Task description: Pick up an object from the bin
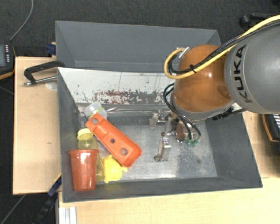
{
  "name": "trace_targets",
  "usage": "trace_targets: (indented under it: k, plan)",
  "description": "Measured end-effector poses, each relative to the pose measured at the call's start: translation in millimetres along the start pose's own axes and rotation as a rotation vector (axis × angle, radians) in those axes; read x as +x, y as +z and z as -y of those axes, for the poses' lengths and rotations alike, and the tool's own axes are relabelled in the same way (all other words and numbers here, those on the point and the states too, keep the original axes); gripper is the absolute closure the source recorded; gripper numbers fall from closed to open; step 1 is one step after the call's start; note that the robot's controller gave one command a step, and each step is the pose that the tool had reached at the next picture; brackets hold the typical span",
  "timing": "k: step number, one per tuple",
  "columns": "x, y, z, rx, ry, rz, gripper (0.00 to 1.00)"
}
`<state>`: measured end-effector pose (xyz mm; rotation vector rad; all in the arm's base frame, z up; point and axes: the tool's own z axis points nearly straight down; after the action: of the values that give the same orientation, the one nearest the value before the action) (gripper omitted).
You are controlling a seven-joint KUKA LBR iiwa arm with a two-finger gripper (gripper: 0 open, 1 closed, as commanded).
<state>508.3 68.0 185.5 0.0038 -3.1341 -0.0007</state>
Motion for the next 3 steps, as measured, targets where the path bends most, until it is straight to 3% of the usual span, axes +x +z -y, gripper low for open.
trace_targets:
  k: [1,2,3]
  plan:
    - [-1.8,-4.3,0.4,-0.001,0.002,0.009,0.0]
    - [2.6,60.5,-38.3,-0.002,0.06,0.009,0.0]
    - [8.6,67.2,-71.9,-0.001,-0.007,0.008,0.0]
